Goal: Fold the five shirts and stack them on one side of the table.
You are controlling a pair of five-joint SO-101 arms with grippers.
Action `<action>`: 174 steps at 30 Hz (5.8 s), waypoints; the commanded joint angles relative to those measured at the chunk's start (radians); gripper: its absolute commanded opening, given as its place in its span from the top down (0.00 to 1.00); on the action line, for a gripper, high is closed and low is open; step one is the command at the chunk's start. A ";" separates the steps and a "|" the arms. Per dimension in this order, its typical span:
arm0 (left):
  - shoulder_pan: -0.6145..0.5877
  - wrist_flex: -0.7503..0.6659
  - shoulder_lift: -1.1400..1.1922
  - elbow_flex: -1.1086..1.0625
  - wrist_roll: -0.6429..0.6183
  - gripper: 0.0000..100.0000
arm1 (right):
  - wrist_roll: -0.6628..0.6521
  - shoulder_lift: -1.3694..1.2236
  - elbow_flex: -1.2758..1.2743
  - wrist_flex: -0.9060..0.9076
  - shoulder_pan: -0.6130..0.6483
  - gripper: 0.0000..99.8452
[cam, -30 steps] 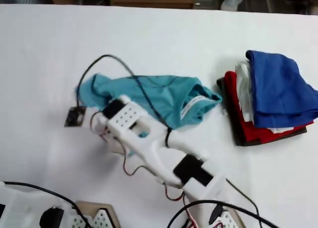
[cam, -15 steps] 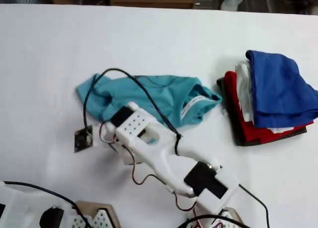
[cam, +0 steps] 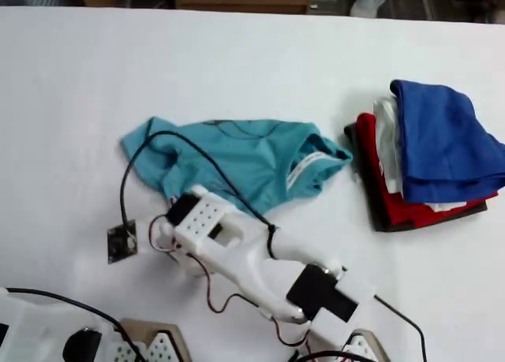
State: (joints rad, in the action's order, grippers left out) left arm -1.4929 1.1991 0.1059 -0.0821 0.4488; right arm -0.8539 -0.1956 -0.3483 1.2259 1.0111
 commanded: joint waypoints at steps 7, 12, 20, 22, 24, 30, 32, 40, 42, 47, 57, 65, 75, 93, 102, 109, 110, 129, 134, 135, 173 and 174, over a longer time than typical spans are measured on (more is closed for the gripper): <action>0.005 -0.015 -0.006 0.044 -0.003 0.75 | 0.000 -0.107 0.005 -0.036 -0.033 0.77; 0.005 -0.015 -0.006 0.047 -0.003 0.75 | 0.006 -0.151 0.035 -0.018 -0.035 0.77; 0.005 -0.015 -0.006 0.044 -0.003 0.75 | 0.008 -0.151 0.041 -0.016 -0.036 0.99; 0.006 -0.015 -0.006 0.044 -0.003 0.75 | 0.008 -0.151 0.041 -0.016 -0.036 0.97; 0.009 -0.015 -0.006 0.044 -0.003 0.75 | 0.006 -0.151 0.041 -0.016 -0.036 0.98; 0.012 -0.015 -0.003 0.041 -0.003 0.75 | -0.002 -0.116 0.057 0.001 -0.074 0.98; 0.023 -0.014 -0.003 0.041 -0.003 0.75 | -0.017 -0.054 0.109 0.059 -0.122 0.98; 0.230 0.026 -0.005 -0.048 -0.003 0.75 | -0.161 0.271 0.493 0.397 -0.403 0.98; 0.333 0.028 -0.006 -0.105 0.006 0.75 | -0.172 0.309 0.537 0.417 -0.483 0.98; 0.641 0.144 -0.011 -0.147 0.123 0.75 | -0.224 0.352 0.557 0.415 -0.717 0.98; 0.979 0.081 -0.012 -0.087 0.080 0.75 | -0.318 0.446 0.551 0.407 -0.974 0.98; 1.120 0.094 -0.005 -0.010 0.121 0.75 | -0.313 0.450 0.494 0.401 -1.029 0.98; 1.280 0.158 -0.005 -0.094 0.282 0.75 | -0.316 0.443 0.488 0.400 -1.032 0.98; 1.326 0.005 0.080 -0.174 0.526 0.75 | -0.319 0.450 0.479 0.387 -1.033 0.98; 1.304 -0.009 0.238 -0.070 0.551 0.75 | -0.315 0.443 0.477 0.387 -1.030 0.98; 1.304 0.077 0.250 0.059 0.559 0.92 | -0.315 0.443 0.477 0.387 -1.029 0.98; 1.304 0.064 0.250 0.059 0.559 0.95 | -0.315 0.443 0.477 0.387 -1.029 0.98; 1.286 0.167 0.149 0.205 0.549 0.98 | -0.163 0.452 0.408 0.162 -1.047 0.98; 1.260 0.379 0.002 0.467 0.549 0.98 | -0.100 0.450 0.493 0.061 -0.997 0.98; 1.255 0.416 -0.028 0.516 0.549 0.98 | -0.101 0.452 0.509 0.059 -0.975 0.98; 1.043 0.562 -0.806 0.446 0.591 0.98 | -0.094 0.444 1.539 -0.036 -0.852 0.98; 1.042 0.559 -0.812 0.463 0.589 0.98 | -0.094 0.444 1.537 -0.039 -0.852 0.98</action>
State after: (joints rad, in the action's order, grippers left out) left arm -0.4327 1.7683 -0.6828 0.3537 1.0334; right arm -0.9551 0.2279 1.1753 1.2259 0.1565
